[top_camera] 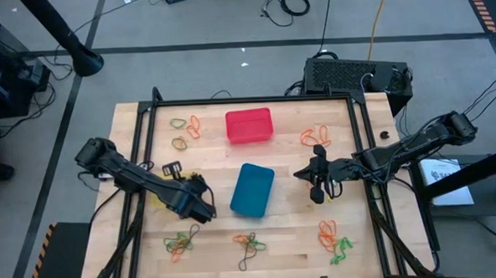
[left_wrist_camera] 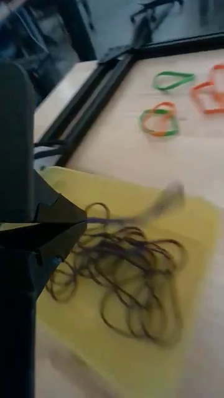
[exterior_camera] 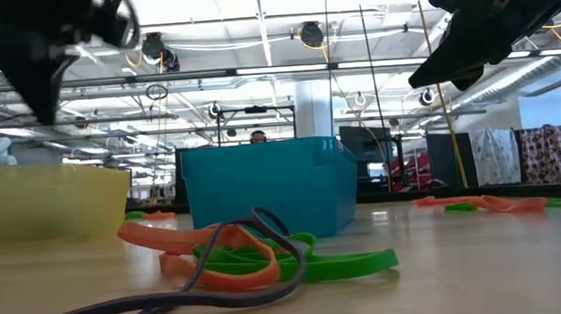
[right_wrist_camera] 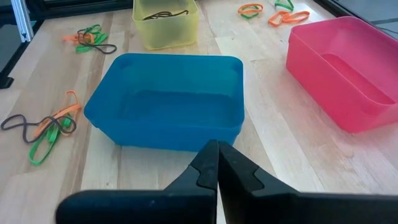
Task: Sort rubber bands into baskets
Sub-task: Put the purple rubber band into the yellow bin
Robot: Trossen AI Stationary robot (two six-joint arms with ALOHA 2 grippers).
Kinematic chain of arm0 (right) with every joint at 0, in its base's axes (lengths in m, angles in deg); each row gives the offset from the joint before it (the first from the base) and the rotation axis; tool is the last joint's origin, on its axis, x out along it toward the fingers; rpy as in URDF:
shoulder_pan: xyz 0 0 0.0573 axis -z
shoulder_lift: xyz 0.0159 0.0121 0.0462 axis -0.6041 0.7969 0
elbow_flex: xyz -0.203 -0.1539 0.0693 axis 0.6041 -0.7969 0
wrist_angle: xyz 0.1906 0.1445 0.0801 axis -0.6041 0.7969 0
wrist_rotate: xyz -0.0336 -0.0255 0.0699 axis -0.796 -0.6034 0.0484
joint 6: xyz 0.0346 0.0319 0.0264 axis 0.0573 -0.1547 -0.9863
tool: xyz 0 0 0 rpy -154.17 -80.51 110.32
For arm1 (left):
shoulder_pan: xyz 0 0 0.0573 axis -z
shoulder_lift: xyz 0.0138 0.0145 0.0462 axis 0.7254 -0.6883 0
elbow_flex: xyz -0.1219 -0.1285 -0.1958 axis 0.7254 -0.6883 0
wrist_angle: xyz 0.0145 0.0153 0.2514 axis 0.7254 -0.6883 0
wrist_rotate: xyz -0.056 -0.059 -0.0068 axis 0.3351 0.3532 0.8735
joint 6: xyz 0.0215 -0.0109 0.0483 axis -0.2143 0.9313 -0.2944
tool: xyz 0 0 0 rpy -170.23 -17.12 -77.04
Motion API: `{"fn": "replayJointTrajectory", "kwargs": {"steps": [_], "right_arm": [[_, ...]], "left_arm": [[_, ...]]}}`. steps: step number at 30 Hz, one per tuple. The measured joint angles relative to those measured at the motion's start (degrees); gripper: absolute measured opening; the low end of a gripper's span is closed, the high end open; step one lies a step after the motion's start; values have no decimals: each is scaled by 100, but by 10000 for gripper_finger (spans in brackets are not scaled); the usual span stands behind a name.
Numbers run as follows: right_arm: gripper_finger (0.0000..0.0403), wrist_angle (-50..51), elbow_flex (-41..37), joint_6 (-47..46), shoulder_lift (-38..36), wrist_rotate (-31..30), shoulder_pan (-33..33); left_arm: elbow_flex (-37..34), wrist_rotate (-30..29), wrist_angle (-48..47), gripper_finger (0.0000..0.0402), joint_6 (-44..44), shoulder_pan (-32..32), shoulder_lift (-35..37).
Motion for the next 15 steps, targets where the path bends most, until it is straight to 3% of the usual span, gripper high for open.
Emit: {"fn": "replayJointTrajectory", "kwargs": {"steps": [6, 15], "right_arm": [[0, -3, 0, 0, 0, 0, -1], [0, -3, 0, 0, 0, -20, 1]], "left_arm": [[-585, 151, 421, 1, -28, -2, 2], [-644, 169, 481, 36, -186, 2, 4]]}}
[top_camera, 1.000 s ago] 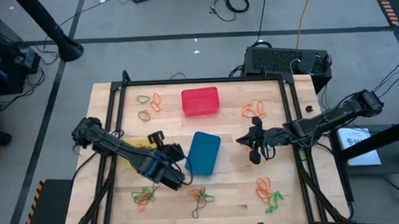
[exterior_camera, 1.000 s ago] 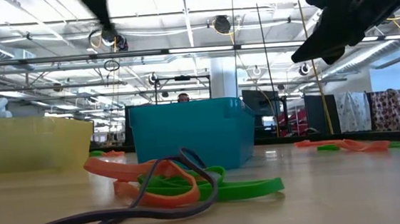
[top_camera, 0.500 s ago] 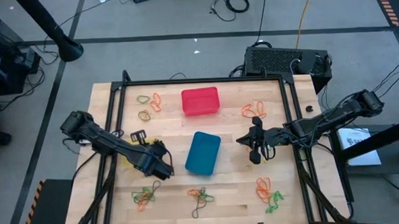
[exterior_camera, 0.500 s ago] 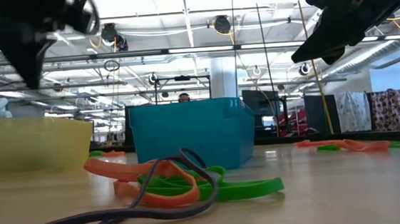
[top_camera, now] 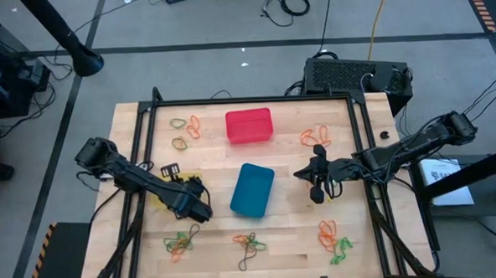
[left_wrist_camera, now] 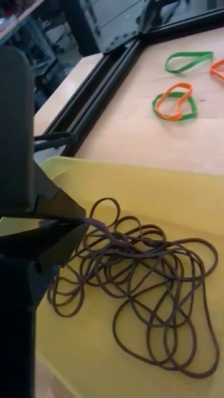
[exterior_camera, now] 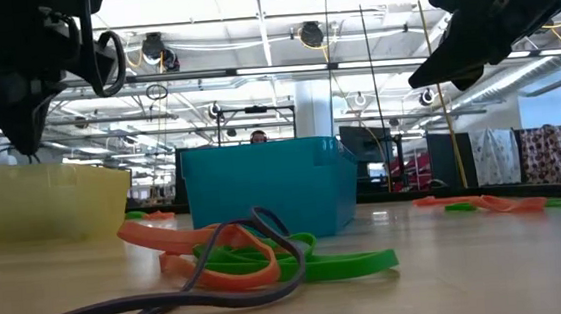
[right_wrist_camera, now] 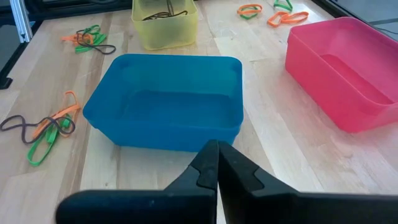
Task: Sort rubber bands into baskets
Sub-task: Put the purple rubber band into the yellow bin, then adjust the blue bin on the table
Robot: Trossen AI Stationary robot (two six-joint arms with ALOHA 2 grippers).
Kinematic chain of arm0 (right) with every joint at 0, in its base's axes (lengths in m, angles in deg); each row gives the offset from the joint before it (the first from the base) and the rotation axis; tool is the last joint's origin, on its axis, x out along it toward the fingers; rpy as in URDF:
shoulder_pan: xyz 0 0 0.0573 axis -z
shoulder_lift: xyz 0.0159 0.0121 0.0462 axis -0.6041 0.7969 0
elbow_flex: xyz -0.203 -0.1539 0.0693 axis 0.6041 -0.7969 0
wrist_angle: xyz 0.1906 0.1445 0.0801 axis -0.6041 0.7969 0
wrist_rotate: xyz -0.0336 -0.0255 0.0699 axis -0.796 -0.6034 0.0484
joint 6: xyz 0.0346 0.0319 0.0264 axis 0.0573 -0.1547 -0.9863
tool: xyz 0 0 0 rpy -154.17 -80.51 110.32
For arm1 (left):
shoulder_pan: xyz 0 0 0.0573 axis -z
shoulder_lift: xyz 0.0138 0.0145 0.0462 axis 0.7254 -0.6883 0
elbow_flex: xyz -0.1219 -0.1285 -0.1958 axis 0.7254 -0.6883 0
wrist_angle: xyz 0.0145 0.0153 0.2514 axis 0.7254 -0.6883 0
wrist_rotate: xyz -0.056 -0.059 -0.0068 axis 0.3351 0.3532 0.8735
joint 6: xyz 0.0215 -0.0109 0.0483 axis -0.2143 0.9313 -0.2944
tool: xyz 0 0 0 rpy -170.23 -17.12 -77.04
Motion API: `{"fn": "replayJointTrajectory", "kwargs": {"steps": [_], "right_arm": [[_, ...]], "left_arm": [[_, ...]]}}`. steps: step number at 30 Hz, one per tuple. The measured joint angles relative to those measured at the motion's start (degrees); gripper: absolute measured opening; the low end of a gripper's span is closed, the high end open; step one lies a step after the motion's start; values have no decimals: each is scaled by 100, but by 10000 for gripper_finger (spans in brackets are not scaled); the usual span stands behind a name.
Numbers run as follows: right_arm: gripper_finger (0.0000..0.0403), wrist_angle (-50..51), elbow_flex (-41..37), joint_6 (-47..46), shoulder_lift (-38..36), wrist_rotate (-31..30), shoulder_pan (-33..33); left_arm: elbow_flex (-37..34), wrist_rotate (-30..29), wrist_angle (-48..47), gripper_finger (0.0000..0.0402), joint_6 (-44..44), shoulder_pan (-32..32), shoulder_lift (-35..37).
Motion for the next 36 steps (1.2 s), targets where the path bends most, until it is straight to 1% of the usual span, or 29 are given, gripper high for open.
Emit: {"fn": "replayJointTrajectory", "kwargs": {"steps": [8, 10, 15, 17, 19, 21, 24, 27, 28, 31, 36], "right_arm": [[0, 0, 0, 2, 0, 0, -2], [0, 0, 0, 4, 0, -2, -2], [0, 0, 1, 2, 0, -2, 0], [0, -18, 2, 2, 0, -2, 0], [0, -67, 0, 2, 13, 20, 0], [0, -95, 2, 12, 109, 192, 0], [0, -187, 2, 62, 441, 518, -4], [0, -523, 4, 64, 916, 770, 76], [0, -608, 36, 67, 1101, 947, 134], [0, -724, 199, 86, 1640, 1453, 301], [0, -711, 609, 211, 2381, 1545, 527]], "left_arm": [[2, 32, -50, 91, -9, 17, -2], [7, 208, -51, 101, 28, -10, -2], [101, 845, 137, 107, 221, -150, -2], [323, 1022, 345, 107, 148, -175, -2], [593, 1041, 573, 107, 62, -173, -2], [904, 944, 968, 107, -79, -147, -2], [1241, 456, 1699, 107, -364, -56, 0], [1225, -156, 2467, 107, -582, 0, -22], [1174, -249, 2614, 107, -643, 0, -68], [1005, -316, 2882, 107, -922, -57, -334], [960, -339, 2981, 107, -1475, -171, -835]]}}
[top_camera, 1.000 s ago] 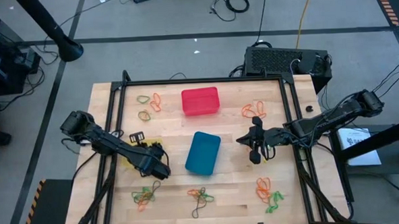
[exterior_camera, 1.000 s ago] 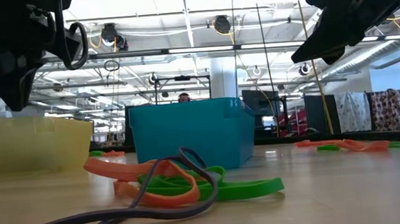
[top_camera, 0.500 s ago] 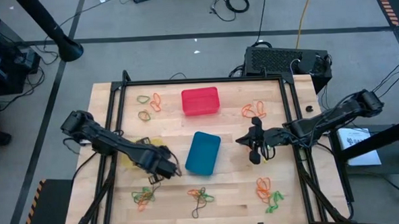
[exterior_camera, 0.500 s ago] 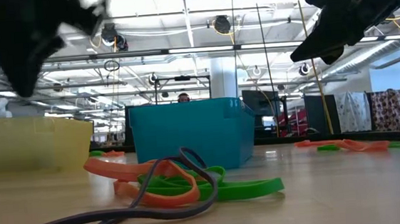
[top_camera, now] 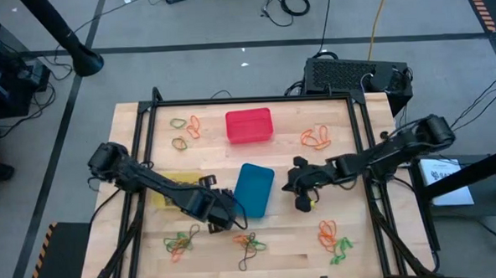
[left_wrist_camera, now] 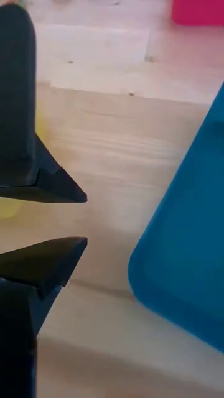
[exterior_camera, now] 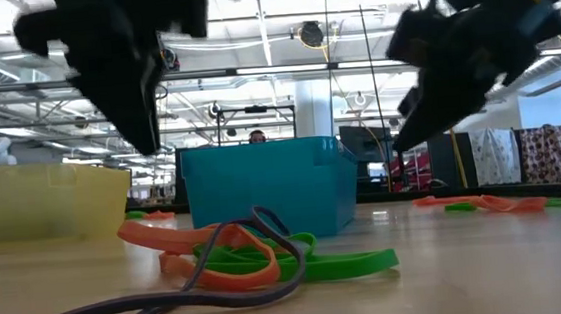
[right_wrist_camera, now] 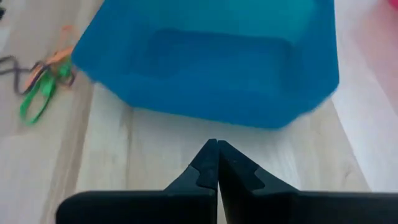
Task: Sort rubber bands into baskets
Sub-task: Adjust the blue bin on the table
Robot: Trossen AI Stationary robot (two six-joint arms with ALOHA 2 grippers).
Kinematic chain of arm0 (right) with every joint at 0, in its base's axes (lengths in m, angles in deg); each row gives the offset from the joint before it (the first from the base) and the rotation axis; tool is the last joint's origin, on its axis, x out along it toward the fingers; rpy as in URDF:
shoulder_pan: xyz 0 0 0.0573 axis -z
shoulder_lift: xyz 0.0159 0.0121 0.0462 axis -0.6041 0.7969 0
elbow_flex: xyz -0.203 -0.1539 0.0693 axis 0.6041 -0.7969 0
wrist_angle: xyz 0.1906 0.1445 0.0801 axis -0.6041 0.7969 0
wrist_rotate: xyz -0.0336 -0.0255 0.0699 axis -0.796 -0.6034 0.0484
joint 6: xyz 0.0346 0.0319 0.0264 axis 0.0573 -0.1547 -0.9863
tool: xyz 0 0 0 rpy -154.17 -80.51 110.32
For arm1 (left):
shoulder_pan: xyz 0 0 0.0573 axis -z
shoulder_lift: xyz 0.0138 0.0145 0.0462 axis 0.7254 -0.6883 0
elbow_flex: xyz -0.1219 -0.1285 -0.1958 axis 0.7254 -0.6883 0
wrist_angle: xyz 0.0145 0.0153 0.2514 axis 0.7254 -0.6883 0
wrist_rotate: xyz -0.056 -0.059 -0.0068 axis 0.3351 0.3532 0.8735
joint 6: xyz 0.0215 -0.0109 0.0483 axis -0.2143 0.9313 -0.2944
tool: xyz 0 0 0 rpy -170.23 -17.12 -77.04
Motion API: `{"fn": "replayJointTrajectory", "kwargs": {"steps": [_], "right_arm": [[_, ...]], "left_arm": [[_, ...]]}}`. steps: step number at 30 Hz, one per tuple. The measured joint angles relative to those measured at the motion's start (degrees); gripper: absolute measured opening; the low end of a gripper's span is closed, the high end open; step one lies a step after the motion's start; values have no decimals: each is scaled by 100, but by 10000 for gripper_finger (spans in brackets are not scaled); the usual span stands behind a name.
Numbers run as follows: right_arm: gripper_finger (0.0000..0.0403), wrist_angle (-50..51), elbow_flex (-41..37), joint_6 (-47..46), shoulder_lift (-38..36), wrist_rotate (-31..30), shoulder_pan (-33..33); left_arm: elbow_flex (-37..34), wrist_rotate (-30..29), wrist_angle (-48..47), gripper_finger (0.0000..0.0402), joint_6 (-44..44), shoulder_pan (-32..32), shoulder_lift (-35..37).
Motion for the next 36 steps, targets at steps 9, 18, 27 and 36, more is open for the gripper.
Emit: {"fn": "replayJointTrajectory", "kwargs": {"steps": [9, 18, 27, 36], "right_arm": [[0, -25, 474, 283, 607, 287, 246], [0, -21, 473, 287, 664, 239, 593], [0, -38, 473, 389, 664, 219, 690], [0, -96, 471, 434, 662, -203, 721]], "left_arm": [[-7, -31, 247, 107, -446, -284, -699], [2, 55, 951, 107, -767, -343, -697], [11, 98, 953, 107, -767, -341, -695], [11, 103, 1147, 107, -807, -339, -695]]}}
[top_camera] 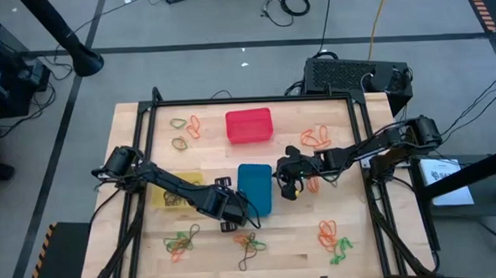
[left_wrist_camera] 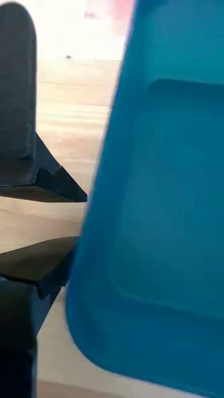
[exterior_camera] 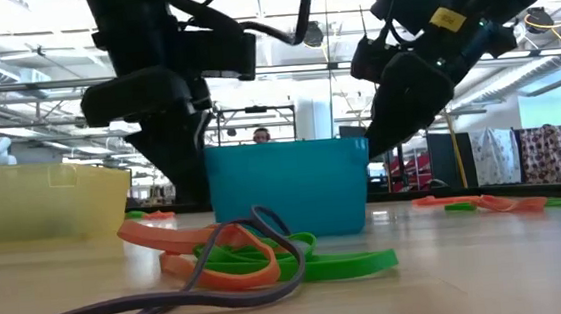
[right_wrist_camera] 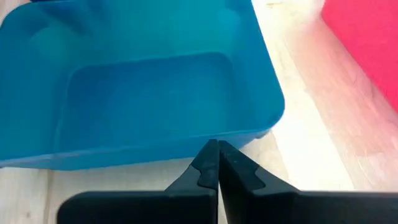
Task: Sort rubber bands into baskets
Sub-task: Adjust the blue bin on the table, then put the purple rubber band into the yellow bin
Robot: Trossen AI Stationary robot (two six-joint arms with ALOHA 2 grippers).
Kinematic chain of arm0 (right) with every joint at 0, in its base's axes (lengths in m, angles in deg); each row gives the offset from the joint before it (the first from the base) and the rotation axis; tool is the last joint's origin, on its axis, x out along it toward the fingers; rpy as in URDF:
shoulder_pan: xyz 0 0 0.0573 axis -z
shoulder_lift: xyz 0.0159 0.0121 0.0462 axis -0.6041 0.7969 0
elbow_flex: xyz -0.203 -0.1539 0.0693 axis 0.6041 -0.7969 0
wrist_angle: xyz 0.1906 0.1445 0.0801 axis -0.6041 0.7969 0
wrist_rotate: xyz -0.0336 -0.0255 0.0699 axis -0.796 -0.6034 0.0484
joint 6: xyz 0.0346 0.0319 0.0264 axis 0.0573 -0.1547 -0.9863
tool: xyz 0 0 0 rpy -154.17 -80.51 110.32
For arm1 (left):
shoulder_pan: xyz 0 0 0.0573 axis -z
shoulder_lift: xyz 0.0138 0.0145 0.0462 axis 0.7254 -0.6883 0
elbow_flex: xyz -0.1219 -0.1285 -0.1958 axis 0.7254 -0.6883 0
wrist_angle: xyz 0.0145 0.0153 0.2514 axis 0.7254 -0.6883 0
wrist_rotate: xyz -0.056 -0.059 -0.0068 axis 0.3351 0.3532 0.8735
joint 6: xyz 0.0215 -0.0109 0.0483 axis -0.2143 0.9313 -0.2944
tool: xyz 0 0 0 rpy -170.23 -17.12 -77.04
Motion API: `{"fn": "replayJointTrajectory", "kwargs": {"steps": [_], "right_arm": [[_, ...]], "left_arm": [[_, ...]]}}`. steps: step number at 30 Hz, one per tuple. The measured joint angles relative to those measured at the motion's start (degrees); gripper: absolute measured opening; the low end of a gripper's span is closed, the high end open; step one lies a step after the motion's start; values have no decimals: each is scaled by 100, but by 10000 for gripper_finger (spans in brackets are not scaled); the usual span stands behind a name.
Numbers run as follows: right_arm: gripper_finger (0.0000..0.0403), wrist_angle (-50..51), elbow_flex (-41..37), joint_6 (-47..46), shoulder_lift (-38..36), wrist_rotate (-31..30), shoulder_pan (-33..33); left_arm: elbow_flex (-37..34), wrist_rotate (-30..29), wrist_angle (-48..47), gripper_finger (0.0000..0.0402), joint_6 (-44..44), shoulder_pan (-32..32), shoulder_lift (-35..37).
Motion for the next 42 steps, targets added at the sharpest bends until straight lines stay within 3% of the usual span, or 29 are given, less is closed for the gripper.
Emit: {"fn": "replayJointTrajectory", "kwargs": {"steps": [8, 17, 22, 25, 28, 42], "right_arm": [[0, 609, -9, -37, -255, 31, -45], [0, 642, -11, -61, -941, 29, -878], [0, 638, -11, -63, -1138, 33, -1483], [0, 632, -11, -62, -1148, 33, -1748], [0, 639, -11, -49, -1147, 33, -1931], [0, 643, -9, -22, -1147, 31, -2000]], "left_arm": [[133, 15, -1251, 107, 338, 35, 0], [1258, 563, -2187, 107, 635, 612, 5], [1679, 600, -902, 107, 611, 1058, 20], [1534, 481, 134, 107, 537, 1276, 20], [1275, 184, 836, 107, 1081, 1311, 9], [179, 120, 1984, 107, 2758, 898, 7]]}}
